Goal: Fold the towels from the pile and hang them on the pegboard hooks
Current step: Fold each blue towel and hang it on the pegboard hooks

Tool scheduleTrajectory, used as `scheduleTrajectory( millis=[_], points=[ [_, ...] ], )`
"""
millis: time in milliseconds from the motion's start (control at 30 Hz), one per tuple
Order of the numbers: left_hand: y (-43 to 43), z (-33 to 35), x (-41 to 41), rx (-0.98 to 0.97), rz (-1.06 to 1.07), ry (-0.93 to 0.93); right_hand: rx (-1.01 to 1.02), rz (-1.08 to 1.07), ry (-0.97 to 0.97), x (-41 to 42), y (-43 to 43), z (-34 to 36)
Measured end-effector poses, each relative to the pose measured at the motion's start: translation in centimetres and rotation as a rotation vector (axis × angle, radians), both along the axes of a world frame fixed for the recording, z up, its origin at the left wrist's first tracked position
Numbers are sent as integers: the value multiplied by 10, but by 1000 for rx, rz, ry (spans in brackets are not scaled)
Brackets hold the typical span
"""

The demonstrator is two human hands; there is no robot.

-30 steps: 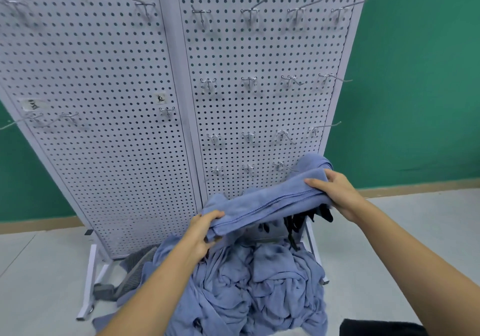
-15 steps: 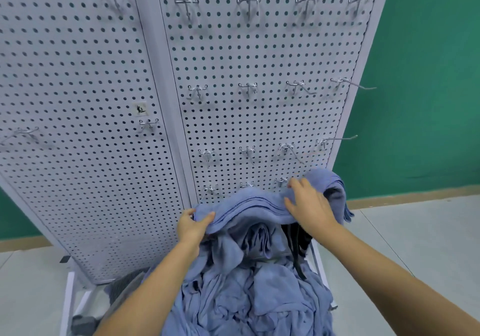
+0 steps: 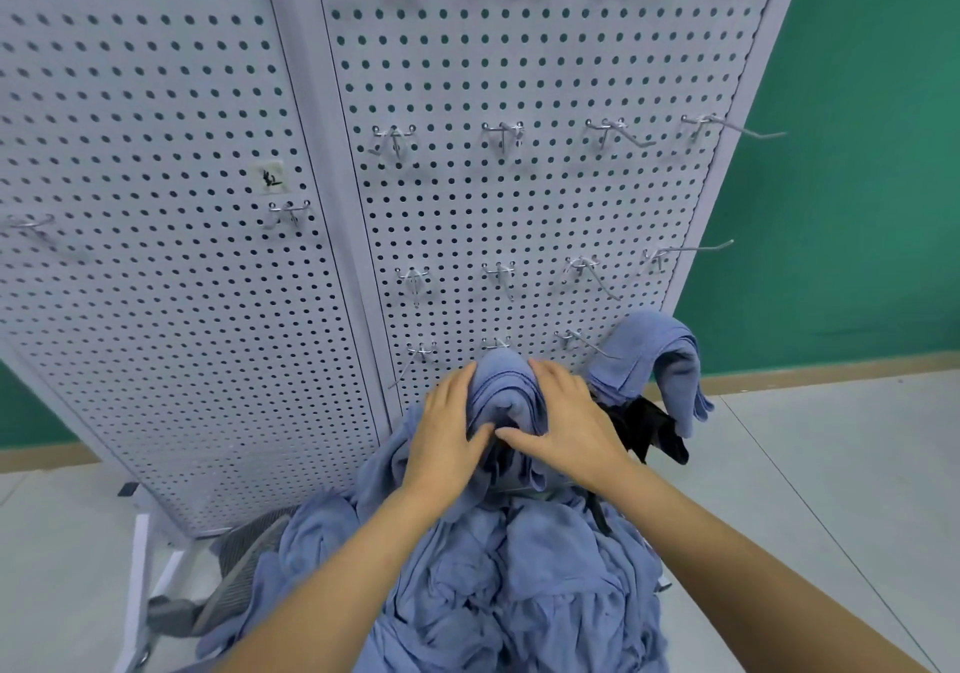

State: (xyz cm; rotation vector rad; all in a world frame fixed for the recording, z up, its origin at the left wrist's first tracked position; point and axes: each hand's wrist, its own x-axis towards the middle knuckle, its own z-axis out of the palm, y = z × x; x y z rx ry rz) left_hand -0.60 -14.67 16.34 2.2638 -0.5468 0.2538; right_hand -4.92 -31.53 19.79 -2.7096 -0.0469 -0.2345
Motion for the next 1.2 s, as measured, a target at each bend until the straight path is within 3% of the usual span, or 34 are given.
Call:
scheduleTrajectory(
  millis=[100,267,467,633,767,1067,1200],
  points=[
    [-1,12,-1,-27,38,-8,-5,-69,-120,3,5,1],
    [-5,38,7,-94,64,-90,203,-135,-295,11,-5,28],
    [-14,22,18,148,44,128,48,-144,57,22,-5,10],
    [3,21,0,79,-6,182,208,-141,16,2,-3,1],
    [38,25,-28,75,30,156,206,-174,28,-33,8,-5],
    [134,-33,-101,60,249,393,230,8,341,-98,93,-72],
    [167,-84,-122,154,262,534,242,65,443,-107,135,-117]
  ],
)
